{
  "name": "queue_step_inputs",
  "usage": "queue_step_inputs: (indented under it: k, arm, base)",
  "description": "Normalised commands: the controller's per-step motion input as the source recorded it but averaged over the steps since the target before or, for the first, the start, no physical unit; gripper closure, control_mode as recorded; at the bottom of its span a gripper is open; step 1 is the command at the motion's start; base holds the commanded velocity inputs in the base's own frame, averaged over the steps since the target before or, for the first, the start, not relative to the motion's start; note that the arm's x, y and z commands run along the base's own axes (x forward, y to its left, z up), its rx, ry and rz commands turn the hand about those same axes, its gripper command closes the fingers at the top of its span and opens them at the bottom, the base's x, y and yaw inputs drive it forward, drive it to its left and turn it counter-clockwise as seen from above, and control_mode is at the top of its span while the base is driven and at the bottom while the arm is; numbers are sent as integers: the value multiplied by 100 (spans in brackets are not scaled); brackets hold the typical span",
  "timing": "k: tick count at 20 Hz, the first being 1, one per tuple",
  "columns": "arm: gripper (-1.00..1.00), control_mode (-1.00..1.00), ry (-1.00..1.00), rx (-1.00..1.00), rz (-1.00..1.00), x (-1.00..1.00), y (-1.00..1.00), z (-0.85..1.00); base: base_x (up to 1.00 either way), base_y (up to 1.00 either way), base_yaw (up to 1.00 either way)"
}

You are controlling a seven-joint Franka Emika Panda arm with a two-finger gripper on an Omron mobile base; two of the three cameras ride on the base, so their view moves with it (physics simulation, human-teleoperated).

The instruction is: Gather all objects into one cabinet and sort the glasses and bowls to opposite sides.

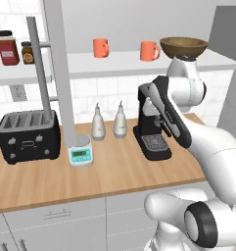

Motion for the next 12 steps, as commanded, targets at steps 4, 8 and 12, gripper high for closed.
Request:
queue_step_inputs:
  k: [4, 8, 12]
  arm:
    - [-100, -100, 0, 0, -8, -67, -1, 0]
    - [-100, -100, -7, 0, -13, -100, -20, 0]
    - [-100, -100, -8, 1, -13, -100, -41, 8]
  base:
    - [0, 0, 0]
    - [0, 0, 0]
    - [0, 0, 0]
